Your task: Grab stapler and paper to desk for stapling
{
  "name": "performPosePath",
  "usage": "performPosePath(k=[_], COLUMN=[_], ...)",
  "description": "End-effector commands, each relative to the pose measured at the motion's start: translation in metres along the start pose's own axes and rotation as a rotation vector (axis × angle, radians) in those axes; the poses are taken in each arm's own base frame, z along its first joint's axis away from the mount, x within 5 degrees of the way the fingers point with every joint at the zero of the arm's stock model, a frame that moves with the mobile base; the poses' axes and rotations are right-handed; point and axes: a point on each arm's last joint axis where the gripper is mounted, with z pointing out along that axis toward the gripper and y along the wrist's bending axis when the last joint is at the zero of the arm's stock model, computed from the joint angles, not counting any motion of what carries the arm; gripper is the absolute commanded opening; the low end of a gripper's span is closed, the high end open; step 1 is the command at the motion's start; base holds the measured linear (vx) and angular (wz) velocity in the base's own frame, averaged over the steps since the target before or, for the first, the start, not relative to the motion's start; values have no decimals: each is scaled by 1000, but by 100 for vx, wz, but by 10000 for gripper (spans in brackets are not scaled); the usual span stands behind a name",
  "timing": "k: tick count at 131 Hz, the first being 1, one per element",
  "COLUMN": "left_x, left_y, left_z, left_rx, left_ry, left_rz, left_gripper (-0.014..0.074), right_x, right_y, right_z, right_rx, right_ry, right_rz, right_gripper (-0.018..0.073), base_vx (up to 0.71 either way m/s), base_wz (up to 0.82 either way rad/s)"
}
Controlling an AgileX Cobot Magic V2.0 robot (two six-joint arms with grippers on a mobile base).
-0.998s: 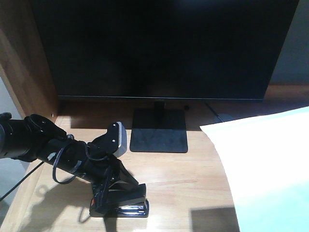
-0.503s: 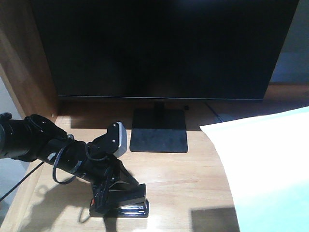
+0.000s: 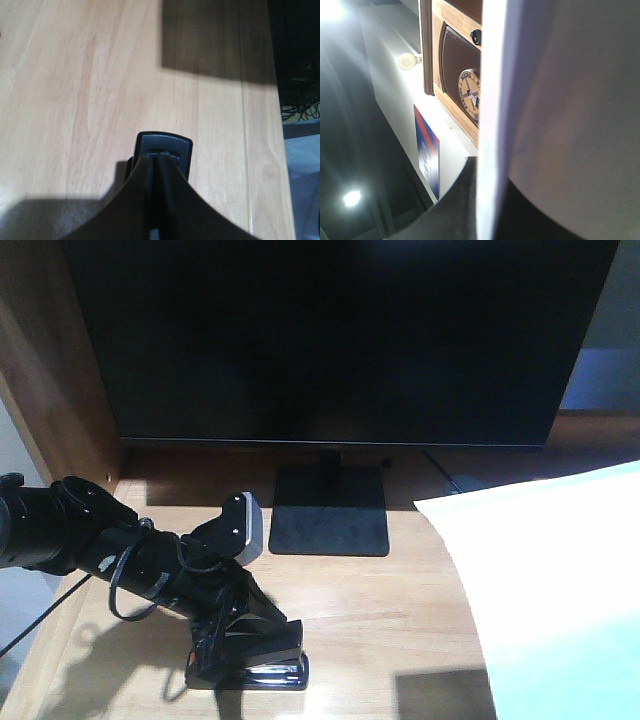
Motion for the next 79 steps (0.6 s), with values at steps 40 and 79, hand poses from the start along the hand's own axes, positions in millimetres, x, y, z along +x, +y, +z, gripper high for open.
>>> performPosePath(k=[40, 79], left_x=[-20, -20], left_y=[-4, -4], left_z=[-10, -10], left_rx=[1, 1], left_ry=[-77, -77], left_rz=[10, 10], left_gripper=[-6, -6], right_x=[-5, -5], right_y=[9, 11], right_z=[7, 7], right_rx=[-62, -77], right_ry=[-24, -28], right_rz=[-17, -17], right_gripper=[-6, -6], base_vx=[0, 0], base_wz=[0, 0])
